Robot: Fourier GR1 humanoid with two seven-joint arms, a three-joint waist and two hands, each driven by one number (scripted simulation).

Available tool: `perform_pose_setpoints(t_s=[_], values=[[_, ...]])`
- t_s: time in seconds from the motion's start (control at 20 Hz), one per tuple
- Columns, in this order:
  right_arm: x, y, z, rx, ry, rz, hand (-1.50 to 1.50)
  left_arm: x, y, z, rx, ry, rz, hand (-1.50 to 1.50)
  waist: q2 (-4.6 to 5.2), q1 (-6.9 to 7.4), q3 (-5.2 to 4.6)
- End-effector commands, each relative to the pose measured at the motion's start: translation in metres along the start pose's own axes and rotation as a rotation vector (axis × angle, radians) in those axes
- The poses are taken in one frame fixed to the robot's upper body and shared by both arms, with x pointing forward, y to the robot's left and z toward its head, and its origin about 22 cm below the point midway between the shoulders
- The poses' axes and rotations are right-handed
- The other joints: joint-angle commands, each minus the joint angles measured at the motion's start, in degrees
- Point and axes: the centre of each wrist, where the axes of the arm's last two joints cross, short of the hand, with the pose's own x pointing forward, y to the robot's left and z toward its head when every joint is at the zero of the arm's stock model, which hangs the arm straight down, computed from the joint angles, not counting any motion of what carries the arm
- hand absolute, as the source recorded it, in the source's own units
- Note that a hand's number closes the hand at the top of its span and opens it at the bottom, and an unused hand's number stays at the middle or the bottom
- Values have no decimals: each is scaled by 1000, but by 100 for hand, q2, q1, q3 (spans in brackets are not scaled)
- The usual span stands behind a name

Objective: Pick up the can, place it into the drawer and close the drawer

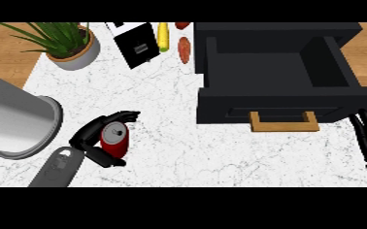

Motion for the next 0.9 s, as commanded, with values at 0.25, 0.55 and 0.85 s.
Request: perform_pose_setpoints(t_s=[0.25,0.55,0.85], values=[[-3,1,-6,-37,-7,0,-150,3,-18,-6,-141,-85,155,150,-8,53,1],[2,-14,8,-20,-5,4,-150,12,-15,-12,167,-111,172,150,-24,66,7],[1,-3,9,-45,6,-17,-150,4,-8,-3,824,-98,225,150,-30,141,9]])
